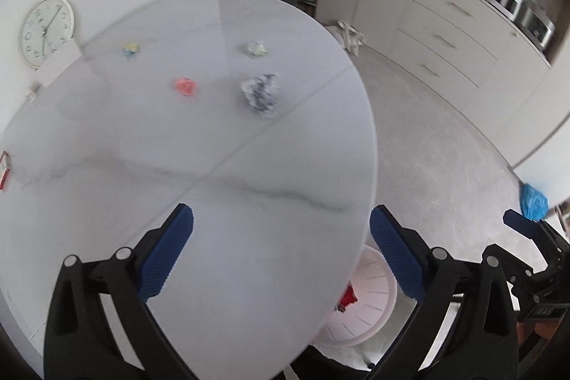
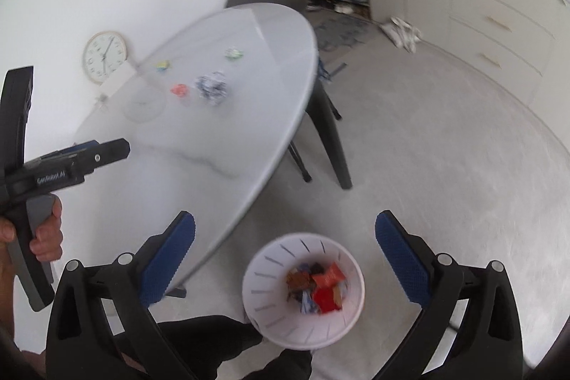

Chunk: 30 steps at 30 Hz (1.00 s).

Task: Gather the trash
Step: 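Move back to the table and grasp the crumpled pink paper with the left gripper, then grasp the crumpled newspaper with the right gripper while the left holds the pink paper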

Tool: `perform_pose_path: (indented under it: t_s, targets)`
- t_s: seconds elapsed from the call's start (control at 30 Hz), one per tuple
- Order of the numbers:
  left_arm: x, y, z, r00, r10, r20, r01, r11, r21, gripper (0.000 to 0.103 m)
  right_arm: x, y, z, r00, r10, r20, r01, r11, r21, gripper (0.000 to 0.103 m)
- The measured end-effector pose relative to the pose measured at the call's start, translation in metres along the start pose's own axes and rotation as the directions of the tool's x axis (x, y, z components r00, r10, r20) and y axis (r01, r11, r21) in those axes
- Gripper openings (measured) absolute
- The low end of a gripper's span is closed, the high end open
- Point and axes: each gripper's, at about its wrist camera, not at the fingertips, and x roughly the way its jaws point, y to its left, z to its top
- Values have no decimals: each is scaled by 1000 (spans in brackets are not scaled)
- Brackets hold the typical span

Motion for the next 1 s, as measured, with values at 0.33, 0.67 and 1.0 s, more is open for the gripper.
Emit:
perform_pose_path:
  t_s: [0.33,0.67,1.0]
  targets:
    - [71,109,67,997,72,-2,-71,979,-190,95,100,90,96,999,-13,-37,7,988,-156,100]
    - [206,149,133,995,4,-103,-21,986,-168,75,218,123,160,990,-106,-89,89,981,-170,100]
    - [241,145,142,995,-17,-98,5,992,-127,42,269,141,164,970,-172,-173,126,960,-251,63]
